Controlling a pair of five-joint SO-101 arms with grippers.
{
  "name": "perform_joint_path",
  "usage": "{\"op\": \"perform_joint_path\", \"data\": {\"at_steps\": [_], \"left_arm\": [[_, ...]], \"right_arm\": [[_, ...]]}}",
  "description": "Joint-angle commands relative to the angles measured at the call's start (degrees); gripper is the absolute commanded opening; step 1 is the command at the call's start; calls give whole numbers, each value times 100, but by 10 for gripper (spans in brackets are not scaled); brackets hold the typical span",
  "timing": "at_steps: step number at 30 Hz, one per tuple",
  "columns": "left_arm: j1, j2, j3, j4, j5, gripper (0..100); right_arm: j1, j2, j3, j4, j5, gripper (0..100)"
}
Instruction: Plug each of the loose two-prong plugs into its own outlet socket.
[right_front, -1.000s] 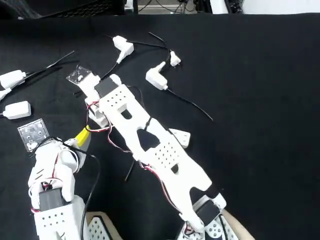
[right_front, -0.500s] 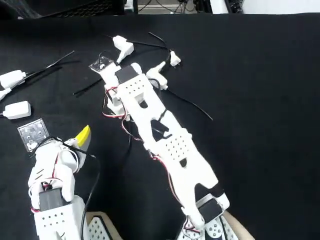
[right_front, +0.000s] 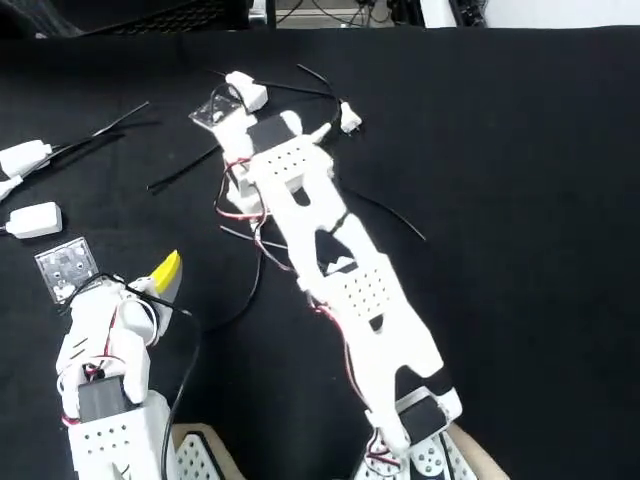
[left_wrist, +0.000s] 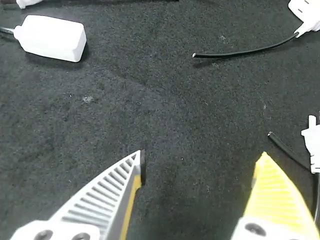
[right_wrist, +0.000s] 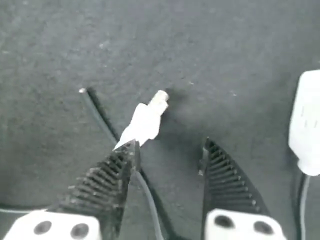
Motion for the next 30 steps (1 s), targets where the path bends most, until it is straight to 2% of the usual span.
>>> {"op": "perform_joint_path", "data": {"at_steps": [1, 8, 18, 23, 30], "left_arm": [[75, -18, 101, 53, 62, 343], [84, -18, 101, 53, 62, 343], [84, -9, 101, 62, 62, 343], [84, -9, 101, 62, 62, 343], [84, -9, 101, 62, 62, 343]], "right_arm": [[114, -22, -233, -53, -18, 198], [-387, 101, -532, -70, -26, 198], [-510, 646, -567, -62, -747, 195], [-501, 752, -664, -70, -914, 53], [-484, 760, -1209, -53, -879, 56]]}}
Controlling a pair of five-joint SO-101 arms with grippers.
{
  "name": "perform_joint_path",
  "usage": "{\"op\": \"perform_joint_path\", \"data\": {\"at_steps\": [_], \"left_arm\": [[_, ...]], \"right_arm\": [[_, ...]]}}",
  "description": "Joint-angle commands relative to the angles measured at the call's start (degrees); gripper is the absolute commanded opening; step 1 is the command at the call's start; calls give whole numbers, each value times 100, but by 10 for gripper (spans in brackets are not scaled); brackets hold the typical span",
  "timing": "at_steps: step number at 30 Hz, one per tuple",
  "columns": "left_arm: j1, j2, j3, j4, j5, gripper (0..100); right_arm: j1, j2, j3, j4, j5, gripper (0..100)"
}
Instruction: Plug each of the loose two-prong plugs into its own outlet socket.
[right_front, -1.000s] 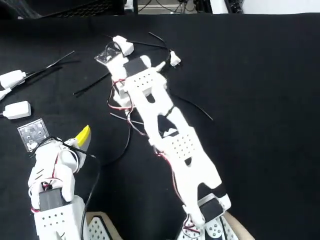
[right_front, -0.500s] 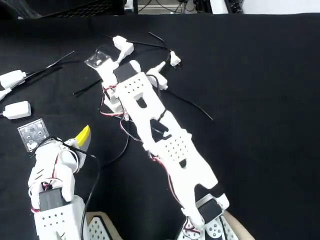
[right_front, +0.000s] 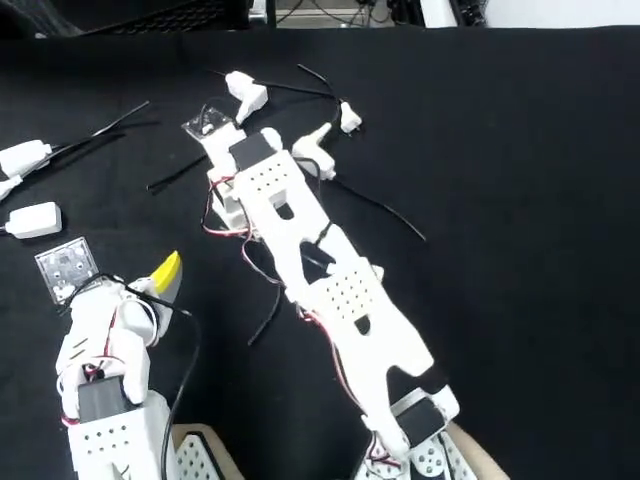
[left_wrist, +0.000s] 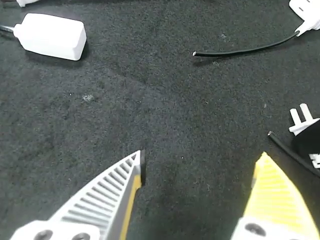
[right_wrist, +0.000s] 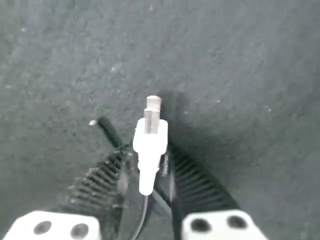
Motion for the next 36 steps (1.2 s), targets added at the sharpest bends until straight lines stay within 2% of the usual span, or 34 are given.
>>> {"op": "perform_joint_path", "data": {"at_steps": [1, 3, 9, 15, 18, 20, 23, 26, 30, 36], "left_arm": [[84, -18, 101, 26, 62, 343], [84, -18, 101, 26, 62, 343], [101, -26, 101, -18, 97, 343], [866, -35, 101, -62, 62, 343], [1059, -26, 101, -308, 62, 343], [1112, -26, 101, -756, 62, 343], [1086, 26, 101, -1415, 62, 343], [1077, 26, 101, -1433, 62, 343], [1103, 26, 101, -1433, 62, 343], [1112, 18, 101, -1327, 62, 343]], "right_arm": [[-79, -75, -462, 70, -18, 54], [-88, -75, -673, 185, -18, 14], [-53, -92, -1191, 431, -53, 11], [-26, -602, -1420, 448, -97, 11], [-35, -1095, -1420, 448, -554, 11], [-35, -1385, -1367, 457, -818, 11], [-44, -1877, -752, 457, -1134, 11], [-79, -2501, 435, 457, -1530, 11], [-404, -3530, 1921, 431, -1679, 11], [-1055, -4734, 2633, 413, -1890, 11]]}}
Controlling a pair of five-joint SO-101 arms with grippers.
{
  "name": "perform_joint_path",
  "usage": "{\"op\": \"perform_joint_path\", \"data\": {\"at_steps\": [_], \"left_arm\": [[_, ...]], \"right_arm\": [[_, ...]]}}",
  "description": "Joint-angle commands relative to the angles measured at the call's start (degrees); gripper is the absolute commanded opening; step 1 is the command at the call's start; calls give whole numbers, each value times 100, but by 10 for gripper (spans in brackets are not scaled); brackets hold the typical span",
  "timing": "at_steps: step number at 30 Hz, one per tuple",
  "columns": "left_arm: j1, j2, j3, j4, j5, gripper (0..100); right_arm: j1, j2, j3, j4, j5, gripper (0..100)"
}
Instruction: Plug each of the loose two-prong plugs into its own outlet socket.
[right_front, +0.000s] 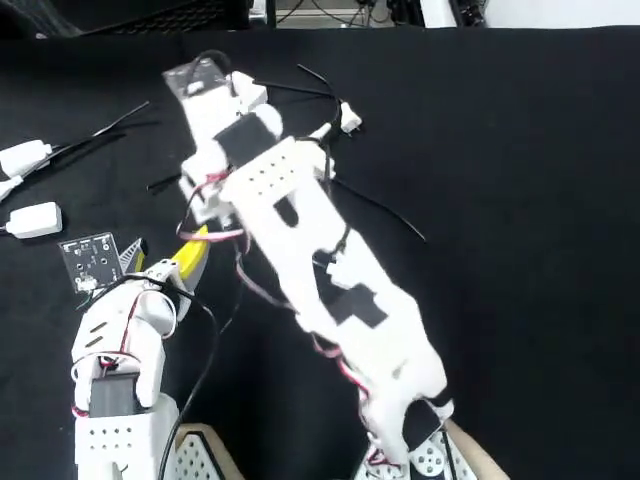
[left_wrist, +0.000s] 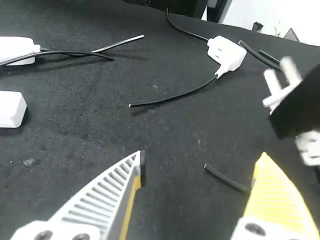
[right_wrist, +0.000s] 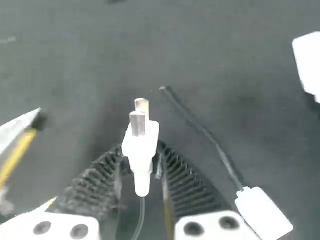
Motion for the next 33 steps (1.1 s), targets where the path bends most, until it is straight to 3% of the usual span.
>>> {"op": "perform_joint_path", "data": {"at_steps": [1, 5, 12, 21, 24, 33], "left_arm": [[66, 18, 101, -26, 9, 343], [66, 18, 101, -18, 9, 343], [22, -18, 101, 35, 18, 345], [22, -35, 31, 229, 9, 346], [13, -35, 22, 229, 9, 346], [13, -220, 40, 316, 9, 346]], "right_arm": [[-360, -840, 119, 88, -202, 11], [-554, -919, 154, 88, -264, 11], [-264, -892, 593, -44, -1222, 11], [-255, -690, 1262, -949, -1319, 11], [-237, -664, 1262, -985, -1618, 11], [-229, -699, 1218, -738, -1538, 11]]}}
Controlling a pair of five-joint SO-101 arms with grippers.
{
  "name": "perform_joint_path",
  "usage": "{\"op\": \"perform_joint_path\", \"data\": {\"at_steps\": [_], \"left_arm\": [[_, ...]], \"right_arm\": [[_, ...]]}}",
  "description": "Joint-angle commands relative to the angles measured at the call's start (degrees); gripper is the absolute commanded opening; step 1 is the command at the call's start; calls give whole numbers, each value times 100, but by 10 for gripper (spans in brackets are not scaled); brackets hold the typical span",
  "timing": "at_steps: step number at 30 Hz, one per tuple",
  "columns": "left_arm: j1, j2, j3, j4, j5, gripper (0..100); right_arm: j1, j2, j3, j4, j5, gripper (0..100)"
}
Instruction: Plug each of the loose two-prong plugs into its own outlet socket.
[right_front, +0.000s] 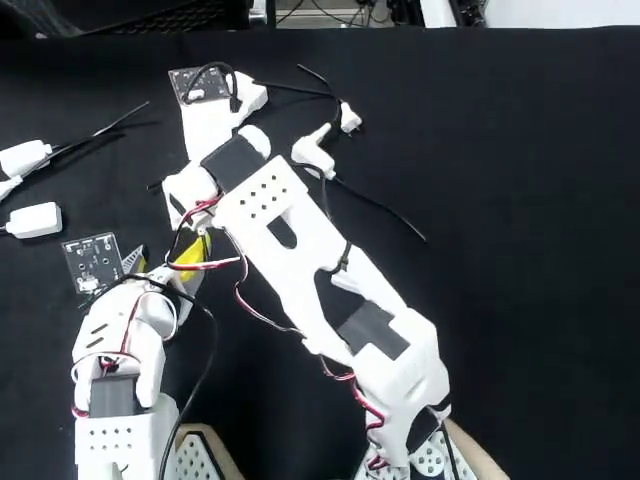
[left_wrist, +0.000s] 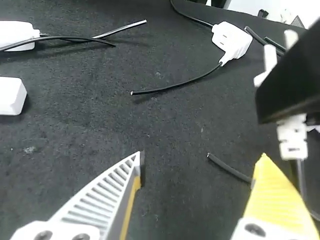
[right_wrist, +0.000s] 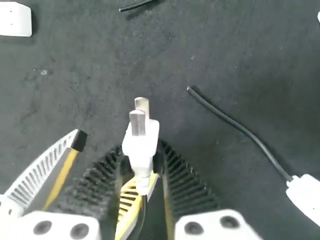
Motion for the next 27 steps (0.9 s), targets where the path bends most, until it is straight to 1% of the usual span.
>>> {"op": "perform_joint_path", "data": {"at_steps": [1, 4, 7, 11, 16, 19, 22, 27], "left_arm": [[22, -167, 48, -35, 9, 346], [22, -132, 92, -167, 9, 346], [22, -132, 92, -149, 9, 346], [75, -141, 31, 70, 9, 346], [22, -141, 13, 70, 26, 345], [22, -141, -4, 70, 9, 346], [22, -149, -66, 141, 9, 347], [31, -149, -268, 422, 9, 345]], "right_arm": [[0, -84, -110, 281, 79, 11], [-26, -75, -110, 765, 404, 11], [-35, -57, -119, 870, 466, 11], [-141, -48, -119, 484, 448, 11], [-475, -48, -119, 299, 413, 11], [-466, -40, -119, 299, 123, 11], [-466, -13, -22, 246, 70, 12], [-308, 251, 453, -422, 70, 12]]}}
